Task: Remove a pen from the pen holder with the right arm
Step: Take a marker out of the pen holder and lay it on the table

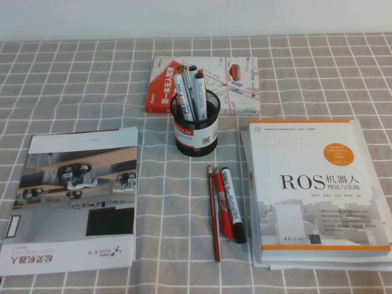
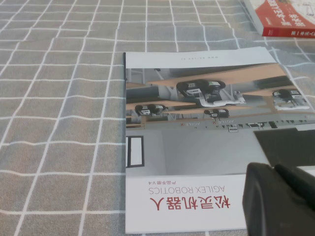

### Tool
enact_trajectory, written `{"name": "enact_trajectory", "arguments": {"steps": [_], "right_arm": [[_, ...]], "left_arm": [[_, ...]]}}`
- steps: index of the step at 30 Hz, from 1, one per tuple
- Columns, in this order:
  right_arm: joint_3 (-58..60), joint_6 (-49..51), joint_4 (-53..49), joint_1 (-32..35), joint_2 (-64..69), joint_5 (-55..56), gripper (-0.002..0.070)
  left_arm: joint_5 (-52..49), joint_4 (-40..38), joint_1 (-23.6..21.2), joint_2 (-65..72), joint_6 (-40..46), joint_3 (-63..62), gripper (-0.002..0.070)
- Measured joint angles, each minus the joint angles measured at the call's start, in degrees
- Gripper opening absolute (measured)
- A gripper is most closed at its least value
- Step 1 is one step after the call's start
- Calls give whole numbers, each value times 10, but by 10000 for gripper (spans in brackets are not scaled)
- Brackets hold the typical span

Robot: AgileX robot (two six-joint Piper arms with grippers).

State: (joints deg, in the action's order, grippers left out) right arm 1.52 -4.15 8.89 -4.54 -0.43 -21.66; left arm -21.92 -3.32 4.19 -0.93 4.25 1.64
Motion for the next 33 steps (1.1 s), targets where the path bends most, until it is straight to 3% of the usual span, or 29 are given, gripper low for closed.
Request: {"name": "enact_trajectory", "arguments": {"steps": [20,33], "right_arm": [[0,0,32,0,0,66,-13],[0,0,228,0,0,189,-12]], "left_arm": [[0,0,0,0,0,0,-4],[0,0,0,0,0,0,-4]]}}
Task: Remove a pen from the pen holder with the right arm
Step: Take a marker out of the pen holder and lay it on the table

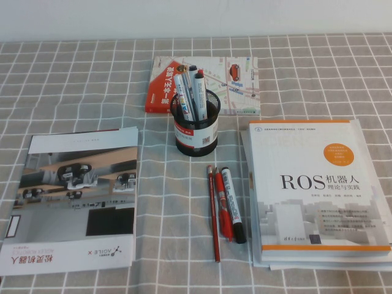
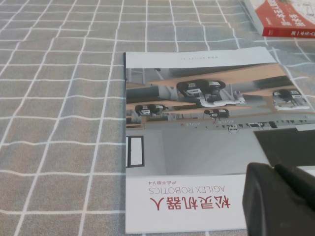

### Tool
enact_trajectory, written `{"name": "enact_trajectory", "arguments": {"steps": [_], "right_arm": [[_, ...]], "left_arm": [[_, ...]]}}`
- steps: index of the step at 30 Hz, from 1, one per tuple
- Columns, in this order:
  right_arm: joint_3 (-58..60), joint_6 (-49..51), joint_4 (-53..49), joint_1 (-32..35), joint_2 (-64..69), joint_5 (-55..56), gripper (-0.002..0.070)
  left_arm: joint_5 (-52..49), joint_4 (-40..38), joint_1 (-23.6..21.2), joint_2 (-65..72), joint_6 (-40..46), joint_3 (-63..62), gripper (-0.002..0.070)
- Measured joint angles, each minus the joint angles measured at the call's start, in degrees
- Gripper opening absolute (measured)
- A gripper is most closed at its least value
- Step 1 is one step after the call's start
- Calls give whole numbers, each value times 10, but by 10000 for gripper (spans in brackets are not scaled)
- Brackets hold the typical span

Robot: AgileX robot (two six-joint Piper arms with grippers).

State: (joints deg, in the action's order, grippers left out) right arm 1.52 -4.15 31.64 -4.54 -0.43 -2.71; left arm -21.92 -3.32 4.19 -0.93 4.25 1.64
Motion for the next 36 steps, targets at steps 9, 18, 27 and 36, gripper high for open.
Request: {"name": "enact_trajectory", "arguments": {"steps": [9,18,27,36], "right_arm": [[0,0,65,0,0,2,-12],[0,0,115,0,0,-28,-13],[-103,0,107,0,111,-149,-13],[-286,-8,-10,0,320,-381,-13]], "left_arm": [[0,0,0,0,0,0,-4],[0,0,0,0,0,0,-4],[0,0,0,0,0,0,-4],[0,0,0,0,0,0,-4]]}}
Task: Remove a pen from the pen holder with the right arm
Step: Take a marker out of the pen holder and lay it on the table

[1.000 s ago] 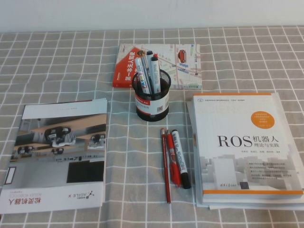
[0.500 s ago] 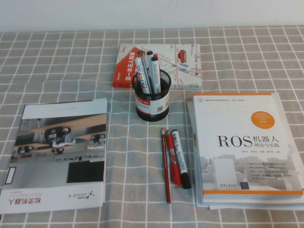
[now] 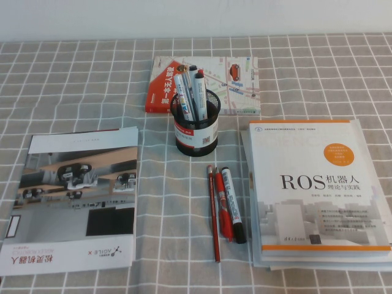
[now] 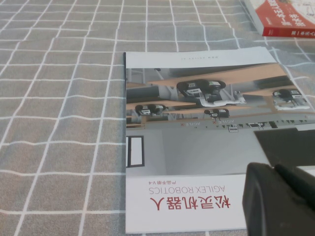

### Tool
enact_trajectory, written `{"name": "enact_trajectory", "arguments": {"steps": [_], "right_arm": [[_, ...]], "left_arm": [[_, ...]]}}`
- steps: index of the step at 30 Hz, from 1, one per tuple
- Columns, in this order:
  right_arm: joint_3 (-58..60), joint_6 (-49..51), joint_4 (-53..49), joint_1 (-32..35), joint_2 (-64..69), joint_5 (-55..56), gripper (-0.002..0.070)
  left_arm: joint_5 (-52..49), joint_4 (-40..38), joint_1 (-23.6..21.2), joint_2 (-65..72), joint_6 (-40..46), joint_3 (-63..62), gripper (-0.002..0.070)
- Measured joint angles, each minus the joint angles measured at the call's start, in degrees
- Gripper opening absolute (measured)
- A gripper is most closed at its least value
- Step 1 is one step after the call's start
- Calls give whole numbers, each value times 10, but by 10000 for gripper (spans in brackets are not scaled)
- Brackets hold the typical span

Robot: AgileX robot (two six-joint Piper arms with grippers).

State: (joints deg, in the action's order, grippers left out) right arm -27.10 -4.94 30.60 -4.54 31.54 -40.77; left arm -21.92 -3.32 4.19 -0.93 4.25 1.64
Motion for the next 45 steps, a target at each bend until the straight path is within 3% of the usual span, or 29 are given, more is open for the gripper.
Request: {"name": "enact_trajectory", "arguments": {"steps": [11,24,28,36,40,45], "right_arm": [[-124,-101,20,-23,226,-18,-13],[-275,-109,-42,-294,476,257,1],[-278,-110,-72,-350,526,398,89],[-281,-111,-98,-381,632,660,374],[-310,-116,-59,-381,694,743,403],[-378,-144,-41,-381,752,754,408]], "left_arm": [[0,0,0,0,0,0,-4],[0,0,0,0,0,0,-4],[0,0,0,0,0,0,-4],[0,0,0,0,0,0,-4],[0,0,0,0,0,0,-4],[0,0,0,0,0,0,-4]]}}
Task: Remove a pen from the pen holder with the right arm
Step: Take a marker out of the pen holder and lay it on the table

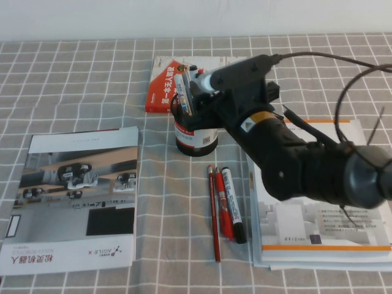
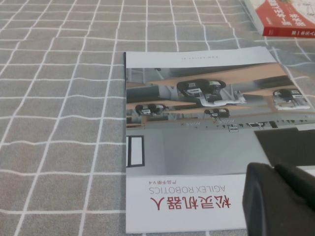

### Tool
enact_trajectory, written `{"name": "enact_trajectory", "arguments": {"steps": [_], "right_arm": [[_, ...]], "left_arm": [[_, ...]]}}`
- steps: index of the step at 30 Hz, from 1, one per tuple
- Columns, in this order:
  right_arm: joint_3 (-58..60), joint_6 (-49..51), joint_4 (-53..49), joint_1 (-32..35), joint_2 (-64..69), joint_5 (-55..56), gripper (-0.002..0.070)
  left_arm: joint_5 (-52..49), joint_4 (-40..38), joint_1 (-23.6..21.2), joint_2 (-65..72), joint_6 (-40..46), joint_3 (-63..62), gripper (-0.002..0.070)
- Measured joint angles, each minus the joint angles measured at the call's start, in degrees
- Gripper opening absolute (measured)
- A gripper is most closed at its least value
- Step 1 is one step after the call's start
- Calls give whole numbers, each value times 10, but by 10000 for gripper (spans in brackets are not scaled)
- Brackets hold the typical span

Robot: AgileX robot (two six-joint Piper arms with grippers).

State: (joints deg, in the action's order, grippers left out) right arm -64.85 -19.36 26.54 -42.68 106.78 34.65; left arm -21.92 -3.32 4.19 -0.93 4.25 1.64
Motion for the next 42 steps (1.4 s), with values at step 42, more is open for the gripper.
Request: {"name": "enact_trajectory", "arguments": {"steps": [42], "right_arm": [[-182,-160,159,7,160,-19,407]], "left_arm": [[0,0,0,0,0,0,-4]]}}
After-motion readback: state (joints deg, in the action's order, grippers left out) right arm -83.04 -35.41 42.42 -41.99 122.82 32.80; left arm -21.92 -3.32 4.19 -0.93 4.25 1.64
